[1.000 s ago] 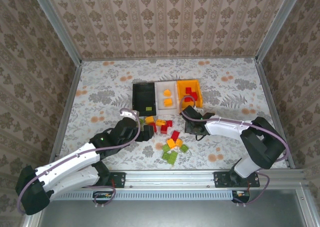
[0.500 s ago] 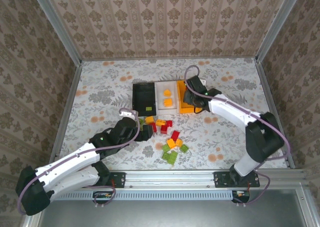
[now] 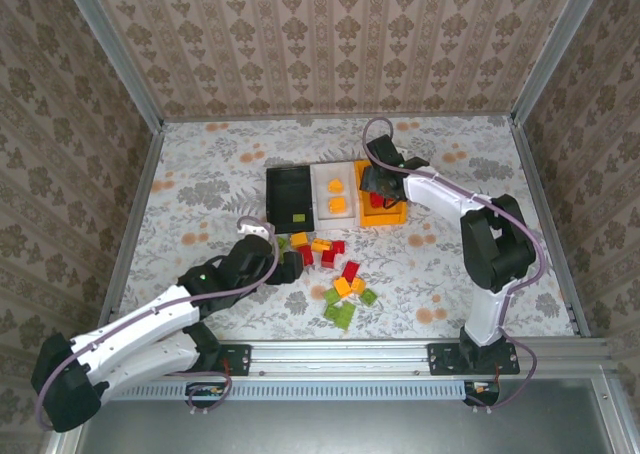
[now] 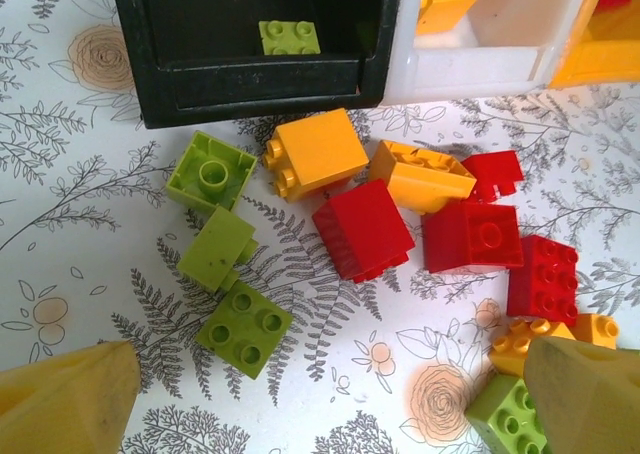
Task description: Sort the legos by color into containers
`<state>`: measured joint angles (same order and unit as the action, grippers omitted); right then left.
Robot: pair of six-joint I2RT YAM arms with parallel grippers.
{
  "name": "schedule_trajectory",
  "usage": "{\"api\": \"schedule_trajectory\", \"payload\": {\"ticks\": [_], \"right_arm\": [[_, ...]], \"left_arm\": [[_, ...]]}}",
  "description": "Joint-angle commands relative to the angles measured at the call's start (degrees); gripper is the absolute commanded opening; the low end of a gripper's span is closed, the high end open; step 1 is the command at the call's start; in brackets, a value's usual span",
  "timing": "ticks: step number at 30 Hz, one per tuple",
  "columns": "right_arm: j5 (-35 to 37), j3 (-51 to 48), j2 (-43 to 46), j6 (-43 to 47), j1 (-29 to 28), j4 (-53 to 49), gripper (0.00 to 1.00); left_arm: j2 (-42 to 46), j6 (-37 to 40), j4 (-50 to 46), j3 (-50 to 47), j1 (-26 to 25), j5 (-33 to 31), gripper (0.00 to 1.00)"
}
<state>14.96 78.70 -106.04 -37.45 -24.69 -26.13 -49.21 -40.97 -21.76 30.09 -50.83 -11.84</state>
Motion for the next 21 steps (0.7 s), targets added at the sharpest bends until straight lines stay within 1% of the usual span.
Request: {"api": "schedule_trajectory", "payload": {"ticks": [1,5,9,16,21], "right_arm": [[-1.5,-1.9,5.7,-0.1,-0.8,-0.5,0.76],[-1.6,-7.9,11.0,-0.8,-2.4,2.2,0.76],[-1.9,-11.6,13.9,-1.1,-2.7,3.4,0.76],[-2.0,-14.1,17.5,-0.6,-2.7,4.1,0.76],[-1.7,-14.8,19.1,0.0,-2.6,4.8,0.76]], "left_arm": [[-3.2,1.0,-4.2,1.8,0.6,-0.2,0.99],[-12.0,1.5,-7.0,4.4,0.6,-0.7,0.95],[-19.2,1.2,-1.7,3.6,0.7,1.2,0.89],[-25.7,0.6,3.7,2.8,1.7,0.7,0.8],[-28.7,1.6,7.5,1.0,4.0,0.6,0.74]]}}
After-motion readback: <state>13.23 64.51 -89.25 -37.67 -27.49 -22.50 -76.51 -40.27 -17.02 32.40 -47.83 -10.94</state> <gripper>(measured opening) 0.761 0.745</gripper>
